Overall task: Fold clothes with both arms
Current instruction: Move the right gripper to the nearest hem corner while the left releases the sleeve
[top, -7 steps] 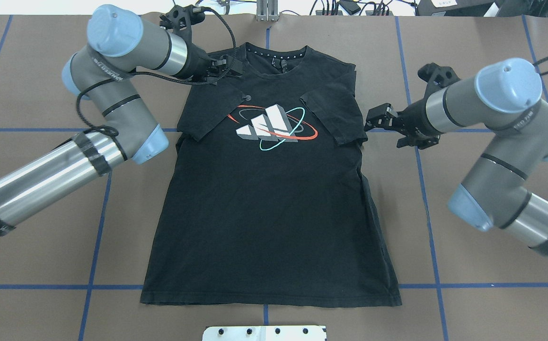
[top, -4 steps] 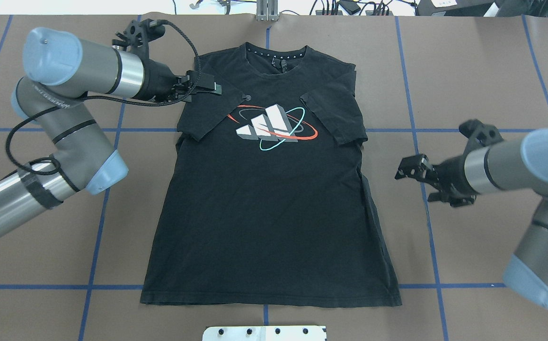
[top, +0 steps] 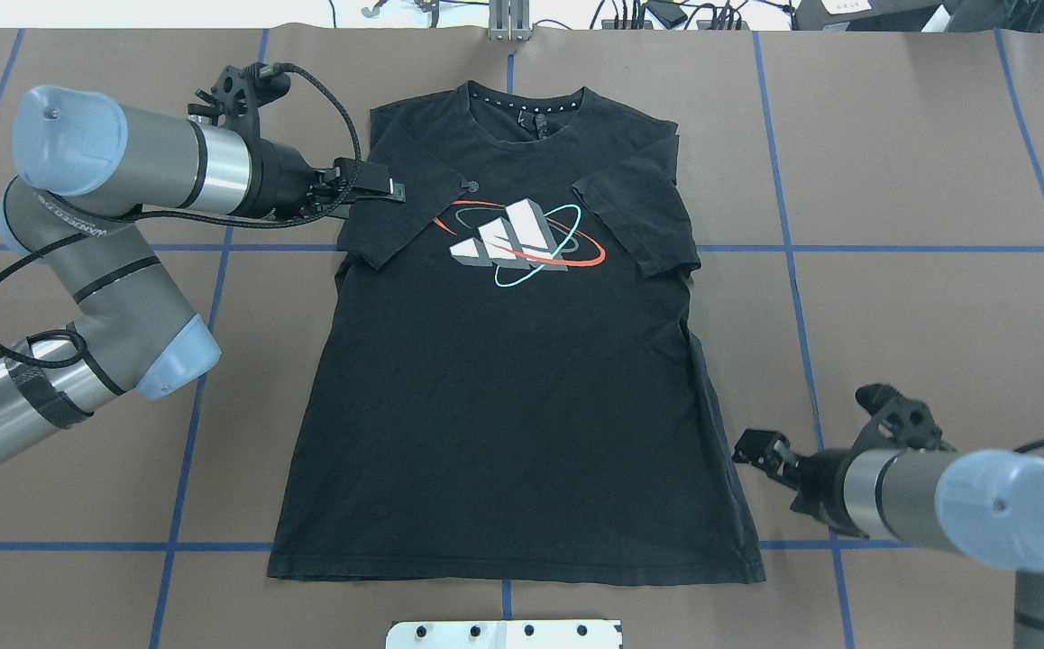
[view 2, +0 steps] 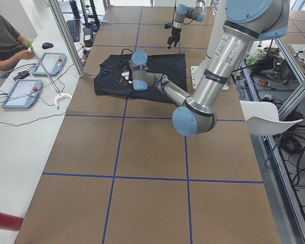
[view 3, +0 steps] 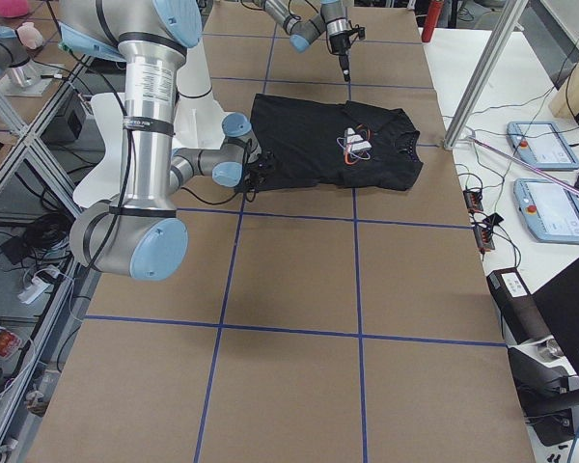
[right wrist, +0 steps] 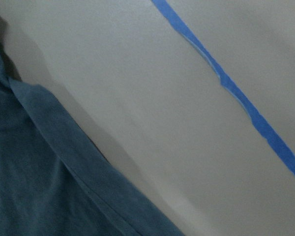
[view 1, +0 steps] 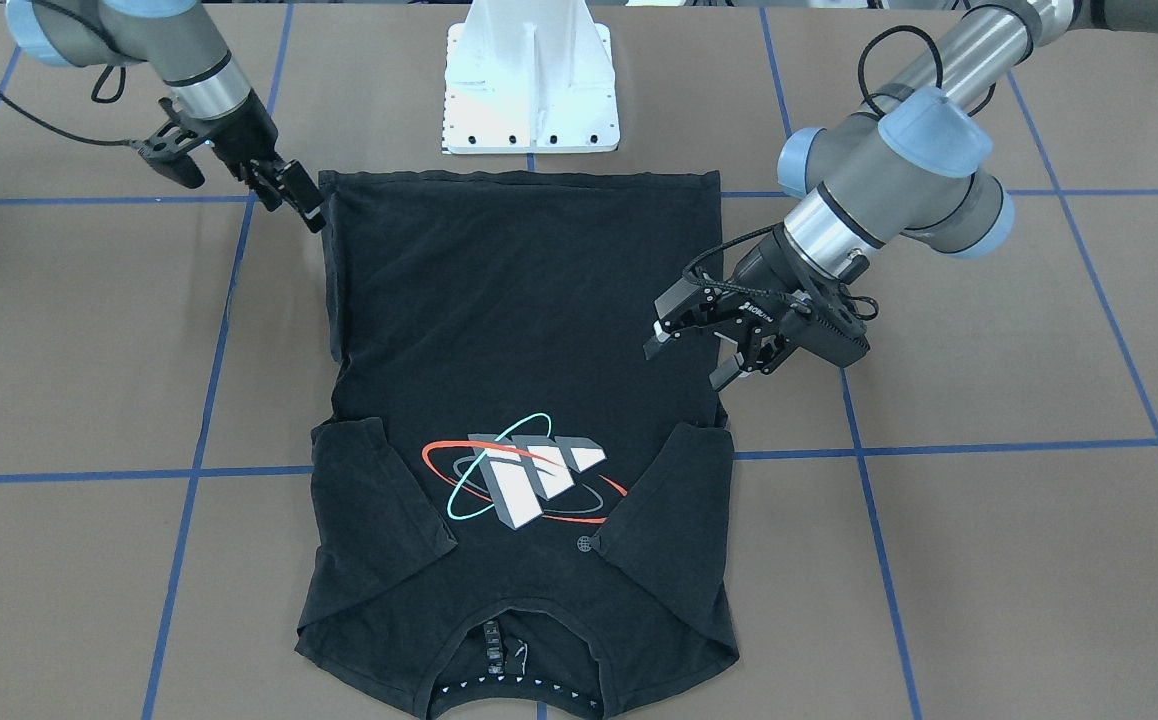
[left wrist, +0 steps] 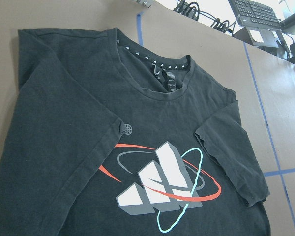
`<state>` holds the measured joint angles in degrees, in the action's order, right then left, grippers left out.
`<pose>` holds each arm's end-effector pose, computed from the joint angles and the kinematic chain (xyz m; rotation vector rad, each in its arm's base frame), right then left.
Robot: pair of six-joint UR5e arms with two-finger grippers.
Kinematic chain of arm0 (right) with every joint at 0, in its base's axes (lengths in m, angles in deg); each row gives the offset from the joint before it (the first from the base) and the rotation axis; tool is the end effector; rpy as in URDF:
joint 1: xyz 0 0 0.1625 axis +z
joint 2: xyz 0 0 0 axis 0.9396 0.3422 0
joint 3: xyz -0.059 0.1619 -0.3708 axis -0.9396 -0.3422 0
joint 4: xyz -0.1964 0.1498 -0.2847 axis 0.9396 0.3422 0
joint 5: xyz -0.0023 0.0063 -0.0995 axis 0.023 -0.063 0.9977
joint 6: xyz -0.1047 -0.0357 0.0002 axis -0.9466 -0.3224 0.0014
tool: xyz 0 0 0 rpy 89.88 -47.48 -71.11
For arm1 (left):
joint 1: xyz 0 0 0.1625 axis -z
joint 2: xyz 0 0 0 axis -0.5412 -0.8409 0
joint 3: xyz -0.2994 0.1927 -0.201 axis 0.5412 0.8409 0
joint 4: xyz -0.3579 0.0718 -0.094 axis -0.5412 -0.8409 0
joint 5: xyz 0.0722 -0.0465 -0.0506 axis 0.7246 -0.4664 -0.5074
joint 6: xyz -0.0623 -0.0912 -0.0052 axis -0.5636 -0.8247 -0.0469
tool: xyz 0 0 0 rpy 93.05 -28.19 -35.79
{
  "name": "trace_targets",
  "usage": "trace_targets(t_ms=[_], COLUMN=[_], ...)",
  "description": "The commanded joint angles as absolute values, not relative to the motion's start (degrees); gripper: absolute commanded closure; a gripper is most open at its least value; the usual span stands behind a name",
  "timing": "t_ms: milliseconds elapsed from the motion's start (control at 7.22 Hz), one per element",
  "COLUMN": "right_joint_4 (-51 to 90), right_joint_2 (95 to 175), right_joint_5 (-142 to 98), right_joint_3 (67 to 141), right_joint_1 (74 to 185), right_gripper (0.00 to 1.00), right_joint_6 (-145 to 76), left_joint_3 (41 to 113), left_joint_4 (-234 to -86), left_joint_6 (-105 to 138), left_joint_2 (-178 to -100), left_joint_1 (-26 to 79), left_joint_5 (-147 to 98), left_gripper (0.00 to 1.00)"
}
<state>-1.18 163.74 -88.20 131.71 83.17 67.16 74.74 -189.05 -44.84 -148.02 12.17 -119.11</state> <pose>-0.3718 -0.2252 0.4167 -0.1217 -0.9784 0.6739 0.3794 -0.4985 0.2744 0.3665 1.4042 -0.1174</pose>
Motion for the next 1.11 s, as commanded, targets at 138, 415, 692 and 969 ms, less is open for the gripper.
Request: trace_targets(t_ms=[138,415,692,969], right_joint_4=[-1.2,-1.2,-1.2,-1.1], right_joint_2=[165.6,165.6,165.6,165.8], right_joint_5=[-82.2,-82.1,-81.8,-81.8], right_joint_3=[132.1,132.1,132.0,131.9], right_joint_1=[74.9,73.5,72.2,71.2], right_gripper=[0.09,0.12,0.17,0.17], right_joint_6=[67.9,67.9,67.9,68.0], left_joint_3=[75.4,75.8,75.8,75.8], left_joint_4=[-189.1,-189.1,-189.1,-189.1], left_joint_6=[-44.9,-44.9,-44.8,-44.8], left_joint_2=[-147.6,-146.7,-145.7,-145.5], left_joint_1=[12.1,12.1,12.1,12.1], left_joint_5=[-119.0,-119.0,-119.0,-119.0], left_gripper=[0.01,0.0,0.01,0.01])
